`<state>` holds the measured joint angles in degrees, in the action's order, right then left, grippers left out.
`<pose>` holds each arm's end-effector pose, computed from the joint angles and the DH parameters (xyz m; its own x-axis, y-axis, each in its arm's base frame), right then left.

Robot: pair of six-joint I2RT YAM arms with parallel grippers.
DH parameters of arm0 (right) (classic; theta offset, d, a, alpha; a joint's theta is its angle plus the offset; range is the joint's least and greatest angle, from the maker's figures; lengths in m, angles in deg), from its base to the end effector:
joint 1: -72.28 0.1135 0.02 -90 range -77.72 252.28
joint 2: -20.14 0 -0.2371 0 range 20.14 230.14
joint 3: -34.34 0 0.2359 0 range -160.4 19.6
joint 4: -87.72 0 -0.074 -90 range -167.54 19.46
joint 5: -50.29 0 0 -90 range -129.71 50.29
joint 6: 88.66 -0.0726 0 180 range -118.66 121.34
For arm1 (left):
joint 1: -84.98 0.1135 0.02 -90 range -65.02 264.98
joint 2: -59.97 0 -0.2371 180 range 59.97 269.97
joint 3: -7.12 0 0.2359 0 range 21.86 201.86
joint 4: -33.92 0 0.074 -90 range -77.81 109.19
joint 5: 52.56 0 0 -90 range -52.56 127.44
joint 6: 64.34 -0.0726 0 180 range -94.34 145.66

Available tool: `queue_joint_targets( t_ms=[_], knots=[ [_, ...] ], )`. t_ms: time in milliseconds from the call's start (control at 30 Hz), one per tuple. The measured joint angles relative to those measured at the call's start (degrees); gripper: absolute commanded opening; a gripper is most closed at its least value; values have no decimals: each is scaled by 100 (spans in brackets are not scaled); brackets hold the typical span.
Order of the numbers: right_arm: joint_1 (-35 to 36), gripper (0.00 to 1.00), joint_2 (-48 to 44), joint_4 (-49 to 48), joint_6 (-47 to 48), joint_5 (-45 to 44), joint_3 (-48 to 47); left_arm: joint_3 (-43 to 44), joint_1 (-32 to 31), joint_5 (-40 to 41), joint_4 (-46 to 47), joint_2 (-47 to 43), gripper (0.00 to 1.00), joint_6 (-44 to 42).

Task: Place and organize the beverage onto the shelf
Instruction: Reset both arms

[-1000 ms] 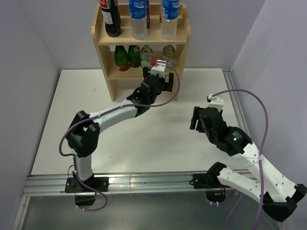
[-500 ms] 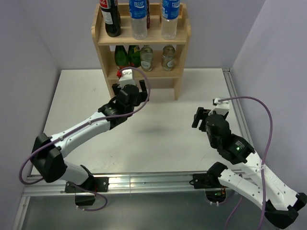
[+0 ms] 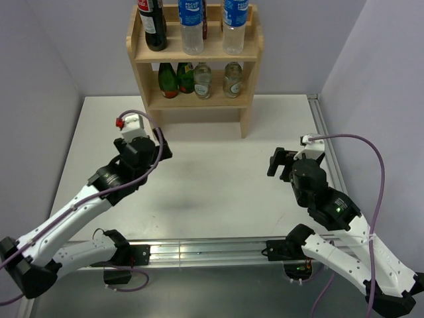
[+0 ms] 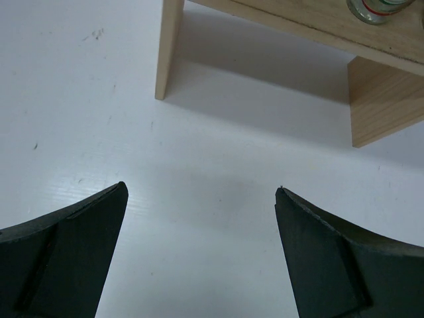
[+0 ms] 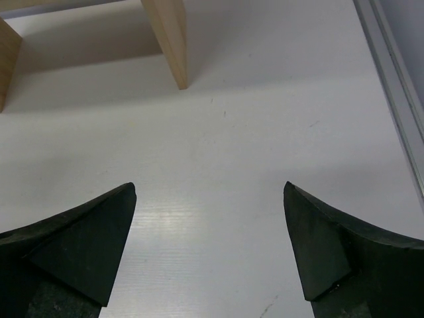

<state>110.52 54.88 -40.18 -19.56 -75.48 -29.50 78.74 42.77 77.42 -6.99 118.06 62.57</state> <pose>0.1469 0.0618 0.3114 -0.3151 0.1202 -0.9414 0.0351 0.9927 0.1150 0.2085 -0.1261 0.3103 -0.3278 -0.3240 -0.8875 -0.1308 0.9459 -0.2970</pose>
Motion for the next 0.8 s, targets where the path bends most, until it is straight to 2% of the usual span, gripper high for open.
queue_joint_targets(
  t_ms=[167, 400, 600, 800],
  knots=[
    [0, 100, -280, 197, 90, 11, -9, -61, 4, -109, -627, -813, 99, 22],
    [0, 100, -597, 509, 136, 46, -57, -63, 4, -68, -1456, -1469, 100, -2],
    [0, 100, -780, 636, 291, 72, -129, -551, 28, 90, -1484, -2076, 100, -140],
    [0, 100, -796, 643, 389, 114, -144, -940, 748, -109, -1399, -2288, 100, -382]
  ],
)
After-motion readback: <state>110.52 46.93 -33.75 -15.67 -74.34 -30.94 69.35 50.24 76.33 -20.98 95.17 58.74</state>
